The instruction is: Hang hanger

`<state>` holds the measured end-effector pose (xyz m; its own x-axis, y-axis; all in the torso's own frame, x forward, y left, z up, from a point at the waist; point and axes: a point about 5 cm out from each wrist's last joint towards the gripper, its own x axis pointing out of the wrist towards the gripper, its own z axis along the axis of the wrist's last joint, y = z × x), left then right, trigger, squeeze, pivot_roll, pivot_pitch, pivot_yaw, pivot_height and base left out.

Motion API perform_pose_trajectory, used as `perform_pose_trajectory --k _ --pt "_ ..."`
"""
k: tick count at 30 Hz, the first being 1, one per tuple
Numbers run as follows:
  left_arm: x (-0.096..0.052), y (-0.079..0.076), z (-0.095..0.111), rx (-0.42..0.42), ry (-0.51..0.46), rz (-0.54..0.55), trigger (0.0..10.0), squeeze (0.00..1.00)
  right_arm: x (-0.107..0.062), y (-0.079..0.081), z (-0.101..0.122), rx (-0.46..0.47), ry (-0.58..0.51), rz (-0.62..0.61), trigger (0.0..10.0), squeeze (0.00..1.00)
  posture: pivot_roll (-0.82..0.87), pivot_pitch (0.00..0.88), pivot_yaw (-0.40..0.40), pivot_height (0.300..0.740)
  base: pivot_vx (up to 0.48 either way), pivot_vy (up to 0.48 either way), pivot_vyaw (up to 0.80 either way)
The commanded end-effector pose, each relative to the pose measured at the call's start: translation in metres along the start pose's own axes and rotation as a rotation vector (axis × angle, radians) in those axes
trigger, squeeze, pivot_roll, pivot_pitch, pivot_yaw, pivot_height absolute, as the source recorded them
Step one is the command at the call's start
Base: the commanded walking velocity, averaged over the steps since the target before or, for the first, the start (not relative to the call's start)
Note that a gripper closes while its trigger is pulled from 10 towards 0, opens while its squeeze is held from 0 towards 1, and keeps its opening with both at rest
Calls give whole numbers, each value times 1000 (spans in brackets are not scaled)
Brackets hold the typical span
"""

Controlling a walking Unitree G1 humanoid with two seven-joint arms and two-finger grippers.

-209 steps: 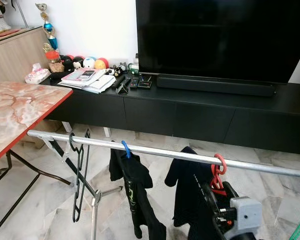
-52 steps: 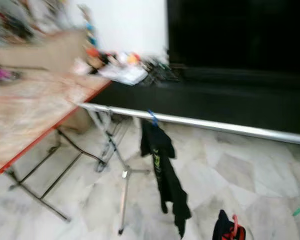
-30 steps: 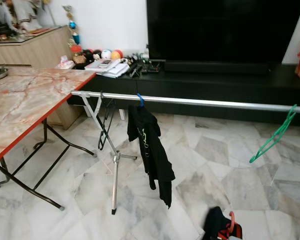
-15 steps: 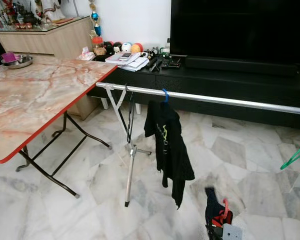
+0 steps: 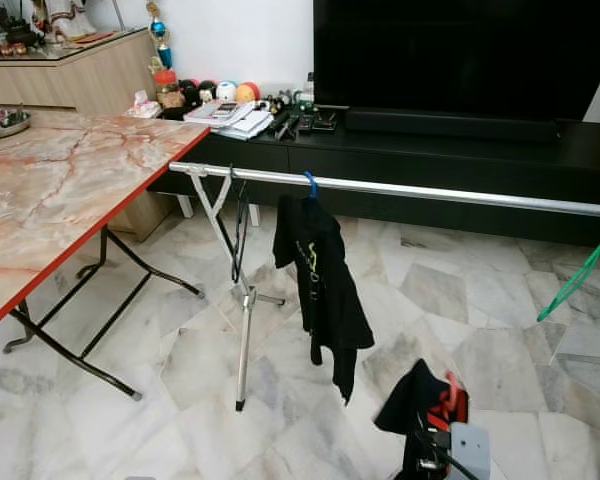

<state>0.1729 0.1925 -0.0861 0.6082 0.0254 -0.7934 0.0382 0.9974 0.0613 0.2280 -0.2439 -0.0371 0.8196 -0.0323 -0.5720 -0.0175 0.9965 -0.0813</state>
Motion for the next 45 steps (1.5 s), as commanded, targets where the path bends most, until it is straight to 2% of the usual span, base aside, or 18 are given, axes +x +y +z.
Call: perform_pose_trajectory --k 1,2,4,6,9,10,12,15,17,19,25,27,29,32,35,39,42,45 --pt "0 3 2 56 -22 -19 10000 0 4 2 20 -97 -80 86 10000 0 -39 28 43 740 0 0 0" --pt "0 2 8 73 -46 -30 10000 0 4 0 24 -143 -82 109 10000 0 -41 31 45 740 0 0 0" --pt "7 0 52 104 -178 -58 10000 0 4 -5 30 -220 -93 139 10000 0 -42 33 45 740 0 0 0" --pt "8 -3 103 126 -317 -102 10000 0 3 -10 40 -245 -132 186 10000 0 -46 36 47 740 0 0 0" --pt "6 -8 130 159 -393 -165 10000 0 0 -17 55 -262 -191 225 10000 0 -49 41 51 740 0 0 0" --pt "5 -12 137 201 -419 -182 10000 0 -1 -20 61 -261 -224 231 10000 0 -49 39 50 740 0 0 0" --pt "5 -18 143 234 -441 -193 10000 0 -1 -18 64 -272 -233 262 10000 0 -49 40 52 740 0 -120 0" --pt "4 -28 151 226 -468 -226 10000 0 -3 -9 66 -317 -217 375 10000 0 -48 45 59 740 0 -480 0" --pt "3 -34 155 227 -478 -264 10000 0 -6 -4 66 -409 -195 462 10000 0 -50 48 62 740 0 -480 0" --pt "2 -36 156 229 -479 -276 10000 0 -7 -3 66 -425 -186 483 10000 0 -51 50 63 740 0 -480 0" --pt "-1 -42 160 266 -501 -364 10000 0 -20 -12 68 -609 -89 643 10000 0 -49 56 68 740 0 -111 0" --pt "-1 -42 160 287 -504 -381 10000 0 -23 -14 71 -635 -82 670 10000 0 -49 58 69 740 0 0 0" --pt "-4 -44 161 364 -497 -462 10000 0 -33 -17 84 -687 -75 765 10000 0 -51 58 71 740 0 0 0" --pt "-5 -45 161 403 -494 -484 10000 0 -36 -16 87 -703 -75 801 10000 0 -49 57 70 740 0 0 0" --pt "-7 -50 156 528 -458 -593 10000 0 -42 -10 99 -754 -68 931 10000 0 -45 56 64 740 0 0 0" --pt "-8 -52 152 573 -437 -648 10000 0 -46 -5 107 -759 -72 998 10000 0 -47 47 64 740 0 0 0" --pt "-11 -48 143 748 -379 -709 10000 0 -50 3 118 -820 -50 1095 10000 0 -40 34 57 740 0 0 0" --pt "-10 -40 137 829 -337 -698 10000 0 -50 9 124 -846 -44 1145 10000 0 -37 14 47 740 0 0 0"
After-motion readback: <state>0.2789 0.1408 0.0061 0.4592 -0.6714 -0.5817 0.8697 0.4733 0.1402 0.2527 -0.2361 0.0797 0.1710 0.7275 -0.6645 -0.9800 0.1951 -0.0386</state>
